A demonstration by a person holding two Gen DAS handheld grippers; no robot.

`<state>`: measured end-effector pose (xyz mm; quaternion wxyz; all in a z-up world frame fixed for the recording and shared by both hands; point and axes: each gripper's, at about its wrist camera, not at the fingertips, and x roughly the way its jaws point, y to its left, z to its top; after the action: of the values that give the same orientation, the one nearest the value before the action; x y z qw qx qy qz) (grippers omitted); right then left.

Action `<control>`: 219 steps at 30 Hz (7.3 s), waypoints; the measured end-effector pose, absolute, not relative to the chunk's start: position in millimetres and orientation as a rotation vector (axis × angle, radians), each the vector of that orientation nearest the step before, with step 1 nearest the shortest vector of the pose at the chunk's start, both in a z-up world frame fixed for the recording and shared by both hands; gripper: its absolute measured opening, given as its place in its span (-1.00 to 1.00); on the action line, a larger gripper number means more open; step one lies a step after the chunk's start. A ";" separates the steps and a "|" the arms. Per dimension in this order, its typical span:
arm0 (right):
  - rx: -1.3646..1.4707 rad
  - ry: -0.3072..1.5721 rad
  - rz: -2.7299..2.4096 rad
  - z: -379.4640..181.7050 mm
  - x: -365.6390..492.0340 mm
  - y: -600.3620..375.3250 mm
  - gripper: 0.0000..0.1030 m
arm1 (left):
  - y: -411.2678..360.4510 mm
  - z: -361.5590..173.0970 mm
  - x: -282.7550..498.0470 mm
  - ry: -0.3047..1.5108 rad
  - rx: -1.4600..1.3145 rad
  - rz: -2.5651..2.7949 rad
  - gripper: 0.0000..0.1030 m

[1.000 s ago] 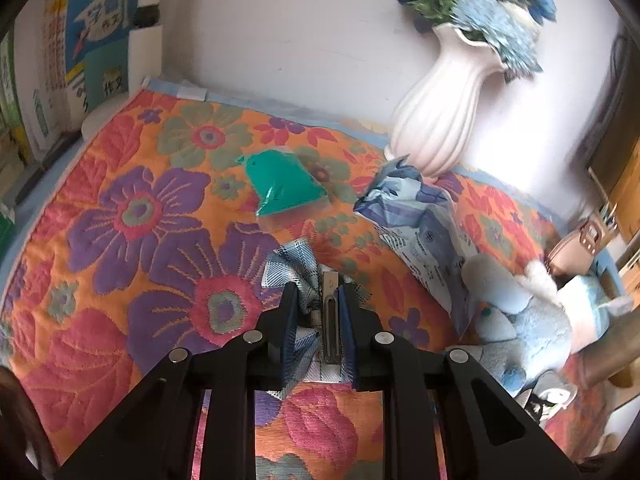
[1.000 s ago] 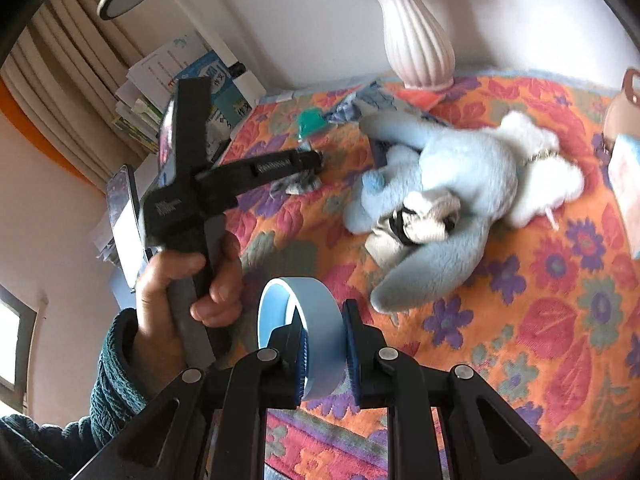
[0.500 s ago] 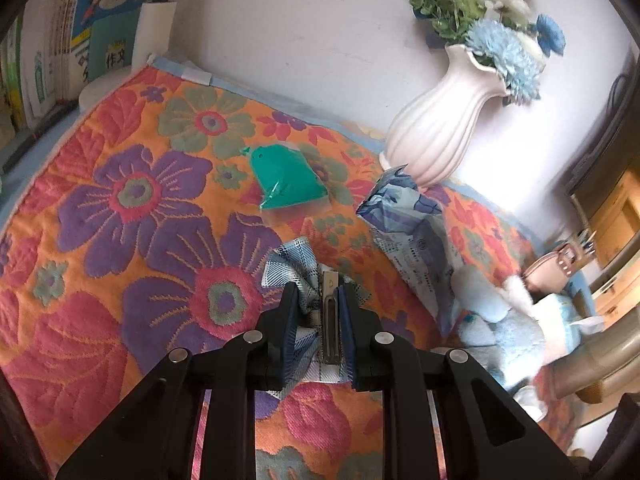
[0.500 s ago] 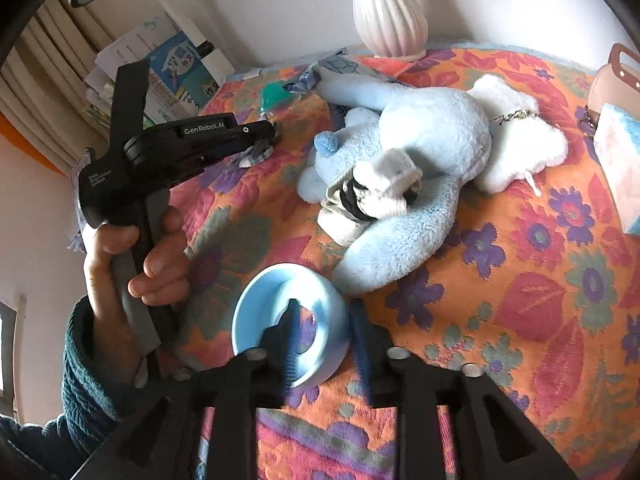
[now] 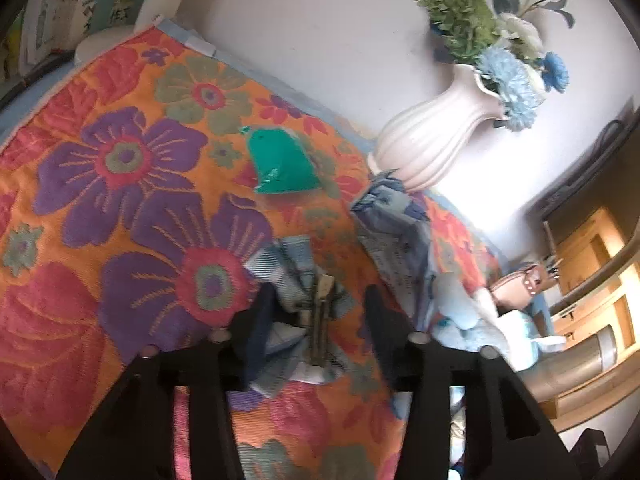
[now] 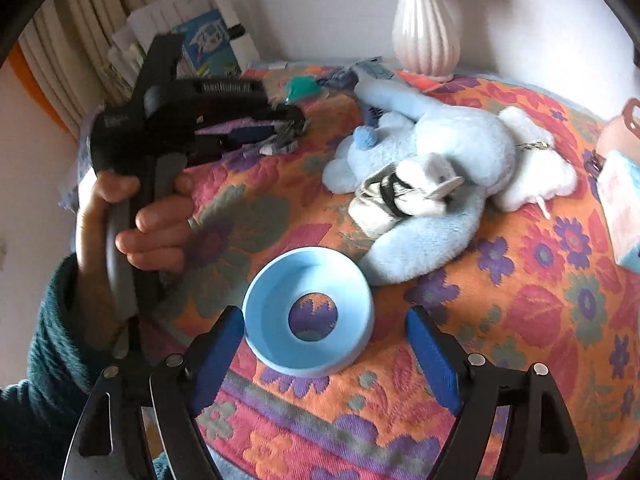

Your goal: Organize soft objects

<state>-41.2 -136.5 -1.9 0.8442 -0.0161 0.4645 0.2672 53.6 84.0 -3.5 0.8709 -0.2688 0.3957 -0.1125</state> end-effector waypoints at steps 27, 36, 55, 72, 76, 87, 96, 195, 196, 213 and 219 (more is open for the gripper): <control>-0.080 0.781 0.376 37.2 -82.0 -165.6 0.19 | 19.3 40.6 -10.7 0.684 -0.281 -0.324 -0.67; 0.071 0.780 0.205 57.2 -104.7 -259.2 0.19 | -60.1 68.7 -51.3 0.658 -0.207 -0.515 -0.67; 0.220 0.621 -0.059 97.7 -157.2 -435.3 0.20 | -242.7 100.4 -125.2 0.630 -0.010 -0.909 -0.67; 0.592 0.607 -0.059 127.0 -59.1 -605.1 0.28 | -408.7 119.0 -99.4 0.535 0.102 -0.856 -0.61; 0.576 0.656 -0.061 119.7 -34.9 -616.1 0.46 | -413.4 107.0 -92.5 0.518 0.093 -0.825 0.21; 0.627 0.606 -0.032 112.2 -85.1 -624.1 0.48 | -413.9 101.3 -131.9 0.491 0.161 -0.937 0.51; 0.416 0.378 0.143 150.6 -174.9 -548.4 0.82 | -311.3 131.5 -169.2 0.480 0.176 -0.965 0.51; 0.454 0.796 0.169 0.6 16.0 -288.9 0.89 | -118.0 23.3 5.9 0.802 0.274 -0.355 0.93; 0.454 0.799 0.170 0.4 16.1 -289.2 0.89 | -118.9 21.5 9.9 0.805 0.279 -0.345 0.92; 0.342 0.867 0.270 18.5 23.4 -253.9 0.89 | -21.1 37.6 -31.3 0.695 -0.037 -0.376 0.42; 0.222 0.944 0.152 11.0 73.4 -232.3 0.79 | -16.4 22.2 -22.9 0.715 -0.048 -0.297 0.44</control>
<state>73.4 -232.3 11.0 0.8821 0.1065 0.4531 0.0732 -22.9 -16.4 22.2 0.9257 -0.0234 0.3487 -0.1447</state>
